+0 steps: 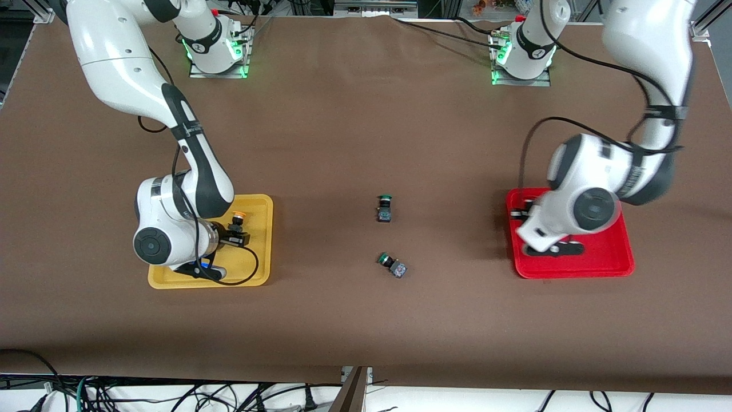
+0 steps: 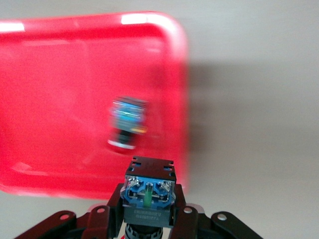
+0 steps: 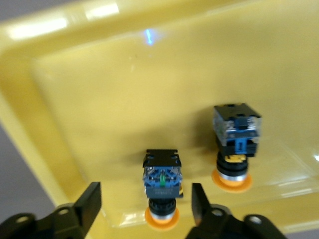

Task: Place red and yellow buttons in trays
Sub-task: 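Carry the orange button to the yellow tray while the left gripper carries red, then open both grippers to release the buttons into the yellow and red trays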

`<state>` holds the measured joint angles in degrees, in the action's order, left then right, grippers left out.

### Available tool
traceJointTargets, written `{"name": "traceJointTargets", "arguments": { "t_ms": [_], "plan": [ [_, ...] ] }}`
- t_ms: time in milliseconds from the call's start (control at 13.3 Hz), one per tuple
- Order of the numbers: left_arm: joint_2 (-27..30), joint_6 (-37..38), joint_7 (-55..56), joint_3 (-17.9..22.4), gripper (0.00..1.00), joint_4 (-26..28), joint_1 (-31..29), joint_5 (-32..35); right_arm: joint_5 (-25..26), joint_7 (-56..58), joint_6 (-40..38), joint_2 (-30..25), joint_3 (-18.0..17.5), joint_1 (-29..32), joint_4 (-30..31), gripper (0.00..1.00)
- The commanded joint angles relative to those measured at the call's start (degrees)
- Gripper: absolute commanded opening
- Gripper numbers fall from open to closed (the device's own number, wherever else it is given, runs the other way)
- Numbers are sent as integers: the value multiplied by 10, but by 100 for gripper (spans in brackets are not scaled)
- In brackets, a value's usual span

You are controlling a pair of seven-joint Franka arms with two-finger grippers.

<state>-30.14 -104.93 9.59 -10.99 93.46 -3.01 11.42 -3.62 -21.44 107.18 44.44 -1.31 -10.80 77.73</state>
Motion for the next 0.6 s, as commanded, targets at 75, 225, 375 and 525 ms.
{"name": "traceJointTargets", "arguments": {
  "t_ms": [75, 225, 375, 525],
  "plan": [
    [-29, -39, -90, -11, 5, 16, -49, 90, 34, 78, -155, -65, 21, 5, -84, 100],
    [-62, -77, -91, -11, 5, 17, -76, 120, 41, 140, -233, -93, 52, 5, -125, 100],
    [-70, -126, -121, -11, 12, 36, -93, 122, 38, 156, -282, -141, 72, 6, -131, 100],
    [-70, -131, -128, -11, 100, 36, -104, 115, 32, 154, -313, -180, 76, 10, -131, 100]
  ]
}}
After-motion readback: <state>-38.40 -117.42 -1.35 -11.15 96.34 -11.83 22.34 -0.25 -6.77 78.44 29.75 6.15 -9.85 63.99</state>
